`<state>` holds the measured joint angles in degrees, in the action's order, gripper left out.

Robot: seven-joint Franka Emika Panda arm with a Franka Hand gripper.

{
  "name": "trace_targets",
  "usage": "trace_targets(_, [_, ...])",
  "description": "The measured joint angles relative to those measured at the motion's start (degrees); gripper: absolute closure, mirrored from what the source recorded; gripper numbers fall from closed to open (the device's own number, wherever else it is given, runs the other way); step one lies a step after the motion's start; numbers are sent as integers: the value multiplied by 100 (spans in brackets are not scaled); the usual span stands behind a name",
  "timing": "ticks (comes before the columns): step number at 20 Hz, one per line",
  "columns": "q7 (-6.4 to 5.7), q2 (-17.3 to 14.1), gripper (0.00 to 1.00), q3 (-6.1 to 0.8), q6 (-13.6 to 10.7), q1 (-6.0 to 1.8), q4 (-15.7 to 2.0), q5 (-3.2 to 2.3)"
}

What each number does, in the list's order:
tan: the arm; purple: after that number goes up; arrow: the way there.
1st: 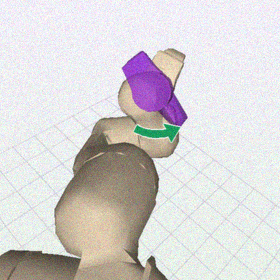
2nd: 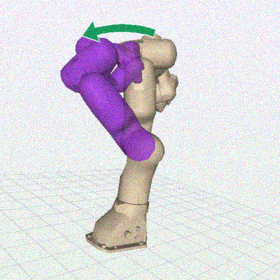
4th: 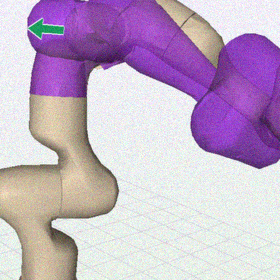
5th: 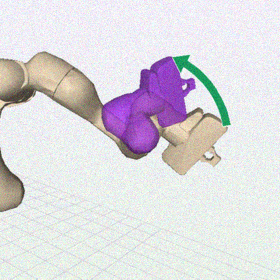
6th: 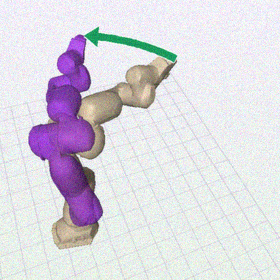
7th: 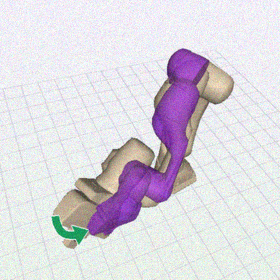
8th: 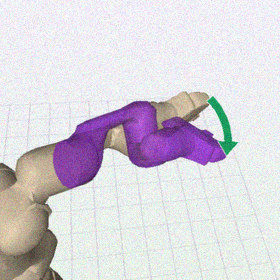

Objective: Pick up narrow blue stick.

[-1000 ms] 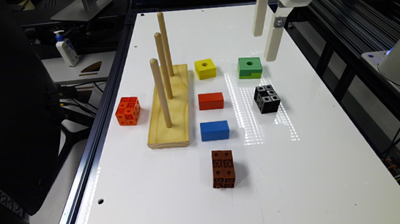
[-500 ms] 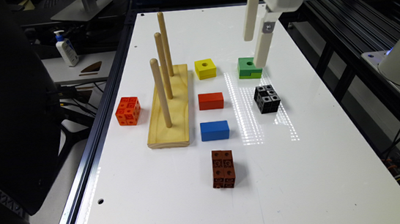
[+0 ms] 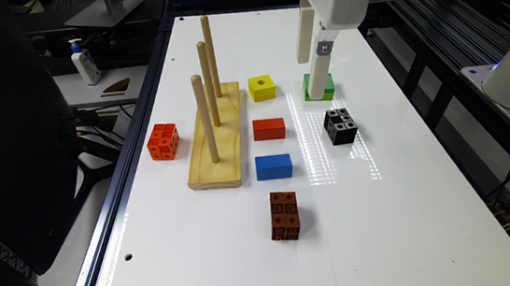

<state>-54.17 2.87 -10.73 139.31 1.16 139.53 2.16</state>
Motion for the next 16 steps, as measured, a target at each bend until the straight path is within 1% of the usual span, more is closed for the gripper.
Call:
trace_targets(3, [-96, -108, 0, -92, 0, 0, -128, -1])
trace_targets(5, [-129, -171, 0, -127, 0, 0, -197, -2])
trace_targets(10, [-134, -294, 0, -135, 0, -3, -321, -2])
trace_targets(16, [-135, -394, 0, -139, 10, -4, -346, -2])
